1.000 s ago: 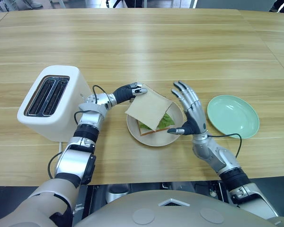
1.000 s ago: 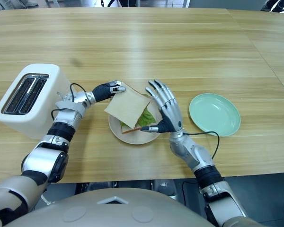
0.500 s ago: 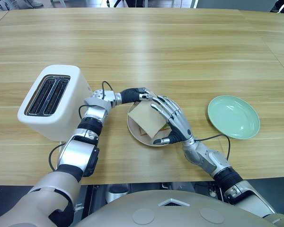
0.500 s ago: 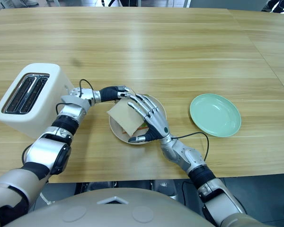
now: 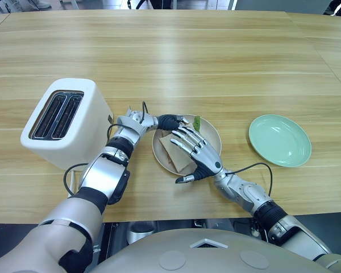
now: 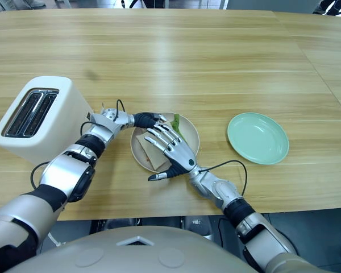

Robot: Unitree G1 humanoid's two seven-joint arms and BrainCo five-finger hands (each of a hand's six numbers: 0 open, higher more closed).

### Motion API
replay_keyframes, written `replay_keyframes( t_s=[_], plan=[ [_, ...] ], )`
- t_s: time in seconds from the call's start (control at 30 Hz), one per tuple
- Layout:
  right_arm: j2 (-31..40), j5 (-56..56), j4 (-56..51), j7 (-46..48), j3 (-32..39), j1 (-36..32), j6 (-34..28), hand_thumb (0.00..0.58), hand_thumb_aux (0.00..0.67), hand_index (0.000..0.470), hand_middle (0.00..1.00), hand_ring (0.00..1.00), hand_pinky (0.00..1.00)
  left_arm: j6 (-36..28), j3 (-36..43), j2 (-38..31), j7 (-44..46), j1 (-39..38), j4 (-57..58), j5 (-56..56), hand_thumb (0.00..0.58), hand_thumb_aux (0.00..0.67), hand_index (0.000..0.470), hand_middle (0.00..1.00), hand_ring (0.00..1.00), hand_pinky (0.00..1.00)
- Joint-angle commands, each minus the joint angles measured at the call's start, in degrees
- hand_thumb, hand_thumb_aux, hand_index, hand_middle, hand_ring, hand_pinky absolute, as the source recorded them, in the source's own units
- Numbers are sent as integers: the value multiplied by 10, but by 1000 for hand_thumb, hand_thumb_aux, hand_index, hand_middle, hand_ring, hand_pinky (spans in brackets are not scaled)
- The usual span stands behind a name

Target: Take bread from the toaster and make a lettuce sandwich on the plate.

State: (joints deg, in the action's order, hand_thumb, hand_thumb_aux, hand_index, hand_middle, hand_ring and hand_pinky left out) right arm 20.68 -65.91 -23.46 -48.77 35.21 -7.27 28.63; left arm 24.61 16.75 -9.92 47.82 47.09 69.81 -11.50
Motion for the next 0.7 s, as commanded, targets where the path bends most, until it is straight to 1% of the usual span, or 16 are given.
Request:
replay_keyframes(
  t_s=[0.03,0.4,0.7],
  plan=[
    [6,0,-14,0,13,-1,-9,0,0,0,0,0,0,-8,-15,2,36,9,10,11,580,670,460,1000,1000,1000],
    [9,18,-7,-9,13,-1,-4,0,0,0,0,0,0,-17,-52,-11,151,21,-20,49,580,670,460,1000,1000,1000],
    [14,24,9,-17,9,2,-2,0,0,0,0,0,0,-27,-77,-16,183,28,-45,73,580,670,460,1000,1000,1000]
  ],
)
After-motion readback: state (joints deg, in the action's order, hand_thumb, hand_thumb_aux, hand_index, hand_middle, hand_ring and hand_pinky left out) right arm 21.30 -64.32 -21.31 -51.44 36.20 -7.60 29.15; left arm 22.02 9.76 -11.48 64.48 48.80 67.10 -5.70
